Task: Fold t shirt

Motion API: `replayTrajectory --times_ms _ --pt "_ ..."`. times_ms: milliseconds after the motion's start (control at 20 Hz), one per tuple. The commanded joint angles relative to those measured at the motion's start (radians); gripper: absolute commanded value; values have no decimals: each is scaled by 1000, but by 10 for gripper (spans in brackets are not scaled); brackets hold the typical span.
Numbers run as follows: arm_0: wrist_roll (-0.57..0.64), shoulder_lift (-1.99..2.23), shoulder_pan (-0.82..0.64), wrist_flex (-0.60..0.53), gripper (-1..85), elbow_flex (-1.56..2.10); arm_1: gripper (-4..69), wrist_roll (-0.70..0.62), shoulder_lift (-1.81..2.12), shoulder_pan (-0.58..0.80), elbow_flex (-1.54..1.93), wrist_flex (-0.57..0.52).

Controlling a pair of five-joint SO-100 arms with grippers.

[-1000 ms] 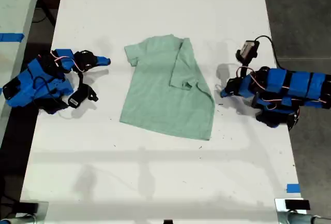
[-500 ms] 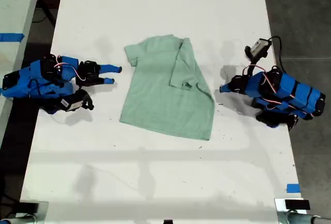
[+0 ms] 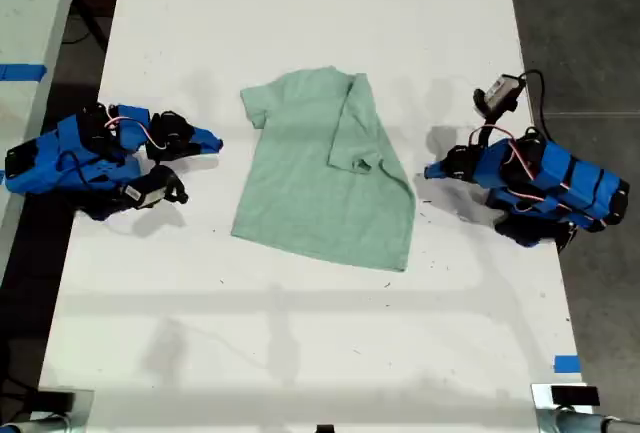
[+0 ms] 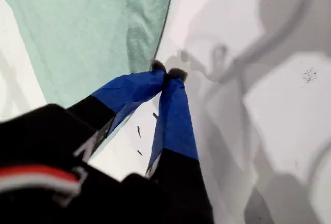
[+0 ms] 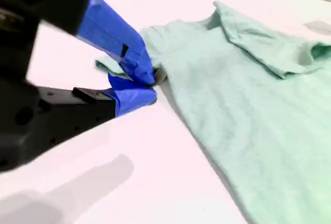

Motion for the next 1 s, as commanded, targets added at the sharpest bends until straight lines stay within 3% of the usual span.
replayTrajectory --times_ms 0,150,250,950 --pt "199 9 -147 -28 -3 38 15 12 11 -11 57 0" --pt "377 9 -229 -83 -3 35 15 15 11 -14 57 0" --pt "419 9 -219 -97 -3 21 15 20 11 -15 57 0" --pt "413 11 -118 -114 -3 35 15 72 11 -60 57 0"
